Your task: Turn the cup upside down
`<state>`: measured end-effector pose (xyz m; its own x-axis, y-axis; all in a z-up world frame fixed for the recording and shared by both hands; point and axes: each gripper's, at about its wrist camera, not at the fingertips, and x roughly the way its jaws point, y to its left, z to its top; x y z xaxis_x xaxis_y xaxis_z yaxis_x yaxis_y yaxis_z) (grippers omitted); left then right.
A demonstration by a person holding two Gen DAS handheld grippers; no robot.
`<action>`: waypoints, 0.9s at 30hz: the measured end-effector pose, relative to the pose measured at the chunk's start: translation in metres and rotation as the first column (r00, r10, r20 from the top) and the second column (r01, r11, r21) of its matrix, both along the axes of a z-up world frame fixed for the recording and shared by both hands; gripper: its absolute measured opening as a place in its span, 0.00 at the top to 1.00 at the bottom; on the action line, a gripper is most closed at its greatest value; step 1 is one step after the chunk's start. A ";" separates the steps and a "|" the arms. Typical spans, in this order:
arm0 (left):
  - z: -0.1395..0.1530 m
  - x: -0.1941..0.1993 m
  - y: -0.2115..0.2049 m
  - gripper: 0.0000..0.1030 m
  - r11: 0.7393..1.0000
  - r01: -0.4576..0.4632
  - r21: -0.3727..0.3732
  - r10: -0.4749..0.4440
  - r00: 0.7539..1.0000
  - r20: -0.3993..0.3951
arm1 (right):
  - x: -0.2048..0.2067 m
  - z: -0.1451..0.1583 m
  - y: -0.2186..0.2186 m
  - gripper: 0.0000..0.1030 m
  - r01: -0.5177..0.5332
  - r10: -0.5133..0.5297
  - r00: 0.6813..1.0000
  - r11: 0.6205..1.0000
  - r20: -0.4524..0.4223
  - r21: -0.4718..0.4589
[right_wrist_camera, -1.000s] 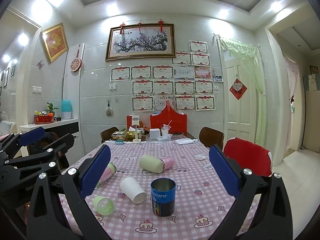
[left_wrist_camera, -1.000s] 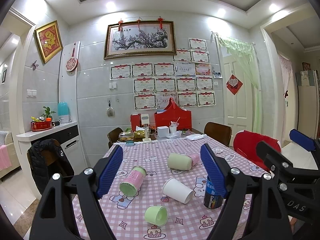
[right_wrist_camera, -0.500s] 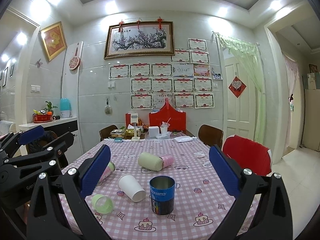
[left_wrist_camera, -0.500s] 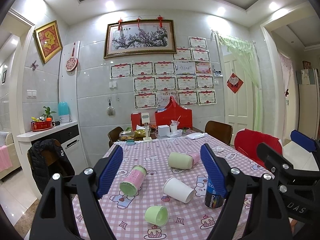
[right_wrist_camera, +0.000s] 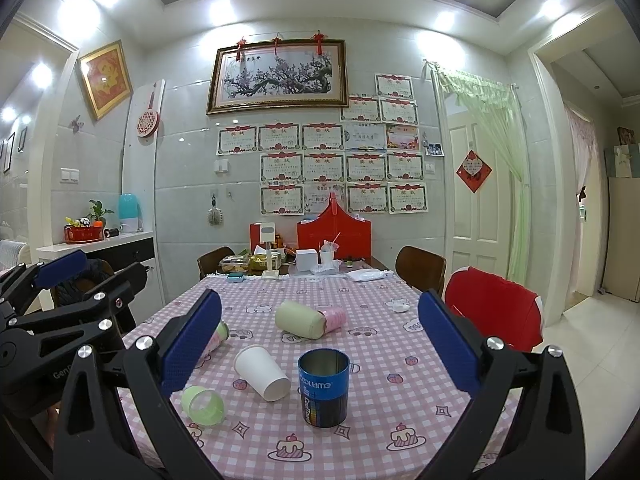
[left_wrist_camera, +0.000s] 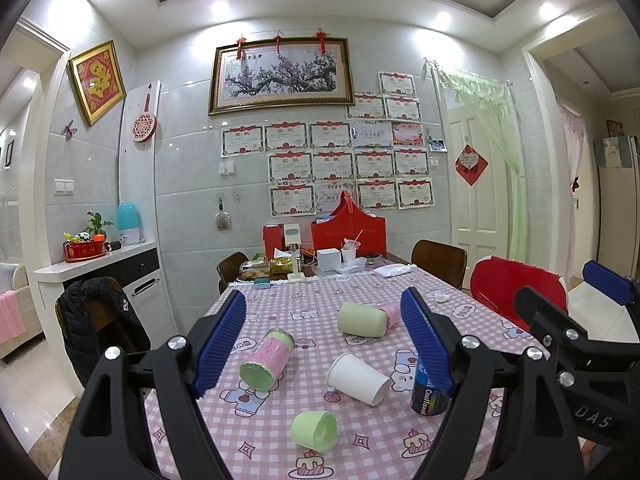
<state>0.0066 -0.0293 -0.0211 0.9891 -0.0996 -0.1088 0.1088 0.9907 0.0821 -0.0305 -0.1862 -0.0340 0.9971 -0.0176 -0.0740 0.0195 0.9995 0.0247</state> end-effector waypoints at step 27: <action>-0.002 0.001 0.004 0.24 1.000 -0.003 0.004 0.003 1.000 -0.003 | 0.001 -0.002 0.002 0.08 -0.003 0.003 1.000 1.000 -0.008 0.004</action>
<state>0.0072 -0.0251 -0.0226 0.9891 -0.0958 -0.1122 0.1057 0.9907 0.0855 -0.0293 -0.1842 -0.0365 0.9966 -0.0146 -0.0817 0.0169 0.9995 0.0283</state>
